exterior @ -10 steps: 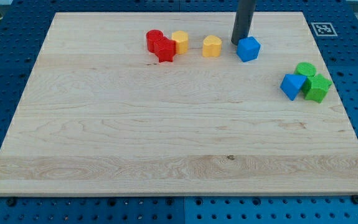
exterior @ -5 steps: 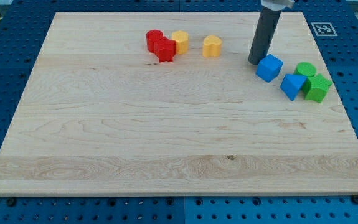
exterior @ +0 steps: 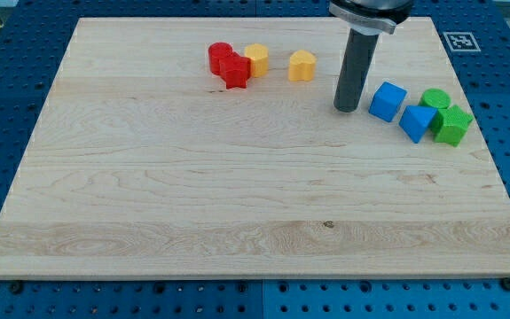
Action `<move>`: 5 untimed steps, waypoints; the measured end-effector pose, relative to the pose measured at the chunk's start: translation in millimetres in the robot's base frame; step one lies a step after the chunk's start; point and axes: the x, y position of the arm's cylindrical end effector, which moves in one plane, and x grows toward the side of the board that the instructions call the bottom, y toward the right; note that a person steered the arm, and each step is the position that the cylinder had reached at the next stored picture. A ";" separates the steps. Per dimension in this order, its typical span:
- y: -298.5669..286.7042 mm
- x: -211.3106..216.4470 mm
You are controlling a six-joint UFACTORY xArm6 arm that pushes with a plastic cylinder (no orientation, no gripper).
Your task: Move the blue cube above to the blue triangle
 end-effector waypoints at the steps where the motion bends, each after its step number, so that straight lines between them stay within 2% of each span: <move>1: 8.2 0.0; 3: 43.5 0.0; 5: 49.7 0.0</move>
